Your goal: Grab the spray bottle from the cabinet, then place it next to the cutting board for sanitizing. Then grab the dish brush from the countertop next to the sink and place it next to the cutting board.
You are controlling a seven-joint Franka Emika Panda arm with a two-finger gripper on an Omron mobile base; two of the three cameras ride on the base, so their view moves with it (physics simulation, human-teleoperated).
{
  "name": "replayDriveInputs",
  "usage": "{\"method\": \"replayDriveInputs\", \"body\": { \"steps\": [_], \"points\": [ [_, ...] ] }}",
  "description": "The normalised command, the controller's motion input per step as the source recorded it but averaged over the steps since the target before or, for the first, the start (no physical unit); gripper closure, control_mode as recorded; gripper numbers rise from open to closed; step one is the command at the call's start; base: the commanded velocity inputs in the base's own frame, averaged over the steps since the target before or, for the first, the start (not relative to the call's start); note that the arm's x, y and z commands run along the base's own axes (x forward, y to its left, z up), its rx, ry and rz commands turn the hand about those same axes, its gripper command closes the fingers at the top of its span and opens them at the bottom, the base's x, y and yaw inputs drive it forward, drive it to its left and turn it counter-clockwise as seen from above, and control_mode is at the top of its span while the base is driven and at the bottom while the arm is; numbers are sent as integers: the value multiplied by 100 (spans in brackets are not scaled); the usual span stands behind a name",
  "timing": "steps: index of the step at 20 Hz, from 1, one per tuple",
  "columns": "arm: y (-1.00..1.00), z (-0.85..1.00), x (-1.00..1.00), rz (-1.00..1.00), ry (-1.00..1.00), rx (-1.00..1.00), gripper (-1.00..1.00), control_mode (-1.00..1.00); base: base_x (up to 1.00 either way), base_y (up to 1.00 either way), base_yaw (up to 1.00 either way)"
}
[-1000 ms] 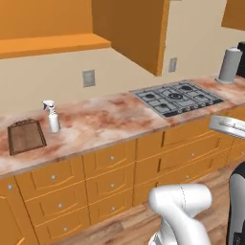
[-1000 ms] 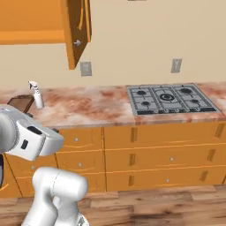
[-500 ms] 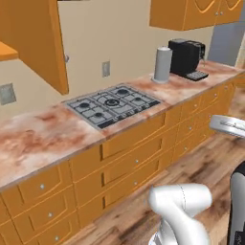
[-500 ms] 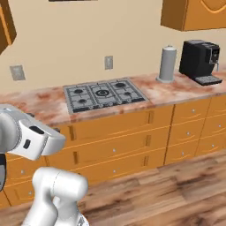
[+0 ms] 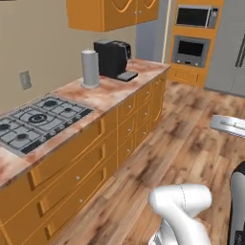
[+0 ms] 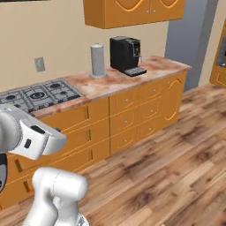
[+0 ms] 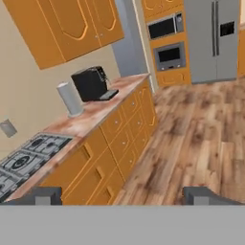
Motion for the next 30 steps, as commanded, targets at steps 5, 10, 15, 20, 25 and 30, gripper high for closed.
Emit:
{"method": "replayDriveInputs", "body": {
  "steps": [5, 10, 15, 20, 25, 30],
  "points": [
    [0, 0, 0, 0, 0, 0, -100, 100, 0, -67, -46],
    [0, 0, 0, 0, 0, 0, -100, 100, 1, -61, -43],
    [0, 0, 0, 0, 0, 0, -100, 100, 0, -52, -44],
    [0, 0, 0, 0, 0, 0, -100, 100, 3, -25, -48],
    [0, 0, 0, 0, 0, 0, -100, 100, 29, -1, -39],
    [0, 0, 0, 0, 0, 0, -100, 100, 13, -3, -43]
  ]
}}
